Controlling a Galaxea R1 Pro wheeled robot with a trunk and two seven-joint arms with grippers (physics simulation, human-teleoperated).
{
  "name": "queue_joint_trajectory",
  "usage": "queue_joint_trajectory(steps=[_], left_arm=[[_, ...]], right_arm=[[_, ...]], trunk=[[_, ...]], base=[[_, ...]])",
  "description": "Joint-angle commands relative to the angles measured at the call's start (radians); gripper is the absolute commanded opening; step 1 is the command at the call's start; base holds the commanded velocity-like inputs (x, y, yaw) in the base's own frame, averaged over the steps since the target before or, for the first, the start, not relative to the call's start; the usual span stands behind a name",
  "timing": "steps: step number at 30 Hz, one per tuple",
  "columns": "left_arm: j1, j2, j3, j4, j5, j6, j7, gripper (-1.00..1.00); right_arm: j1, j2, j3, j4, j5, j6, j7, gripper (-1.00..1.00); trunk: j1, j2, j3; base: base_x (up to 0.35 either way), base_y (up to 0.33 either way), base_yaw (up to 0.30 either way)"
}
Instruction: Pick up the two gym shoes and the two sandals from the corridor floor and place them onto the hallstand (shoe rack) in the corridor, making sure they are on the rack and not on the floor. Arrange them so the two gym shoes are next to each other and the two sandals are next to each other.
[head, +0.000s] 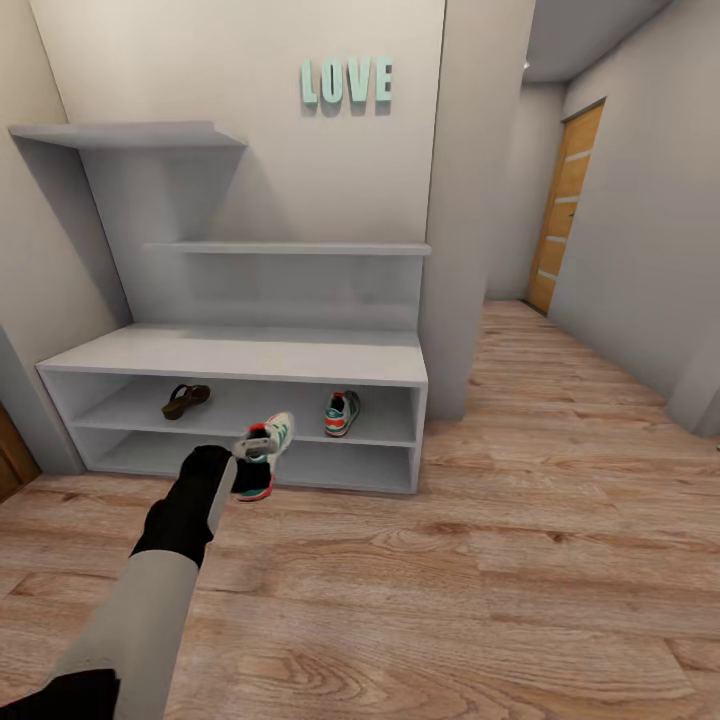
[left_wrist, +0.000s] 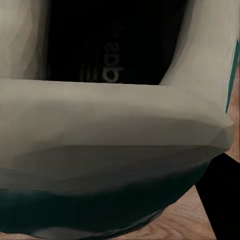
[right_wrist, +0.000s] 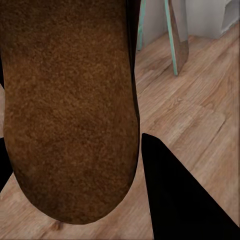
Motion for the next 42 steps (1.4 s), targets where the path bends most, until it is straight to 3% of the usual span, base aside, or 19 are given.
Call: queue_joint_trajectory(steps=[1, 5, 12, 22, 42], left_arm=[[-0.018, -0.002, 0.0, 0.015, -0.009, 0.006, -0.003, -1.0], [-0.095, -0.006, -0.027, 0.125, -0.012, 0.008, 0.032, -1.0], [-0.134, -0.016, -0.043, 0.238, -0.016, -0.02, 0.108, -1.0], [-0.131, -0.015, -0.061, 0.253, -0.017, -0.161, 0.116, -1.0], [-0.13, -0.012, -0.066, 0.253, -0.017, -0.174, 0.118, -1.0]], right_arm=[[-0.001, 0.0, -0.002, -0.001, -0.003, 0.005, -0.001, -1.0], [-0.001, -0.001, -0.002, -0.001, 0.007, 0.006, -0.001, -1.0], [-0.001, -0.001, -0.002, -0.002, 0.01, 0.006, -0.001, -1.0], [-0.001, 0.0, -0.001, -0.002, 0.011, 0.005, -0.001, -1.0], [-0.001, 0.0, 0.0, -0.002, 0.012, 0.004, -0.003, -1.0]], trunk=[[0.0, 0.0, -0.001], [0.0, 0.0, -0.001], [0.0, 0.0, -0.001], [0.0, 0.0, -0.001], [0.0, 0.0, -0.007]], base=[[0.0, 0.0, 0.0], [0.0, 0.0, 0.0], [0.0, 0.0, 0.0], [0.0, 0.0, 0.0], [0.0, 0.0, 0.0]])
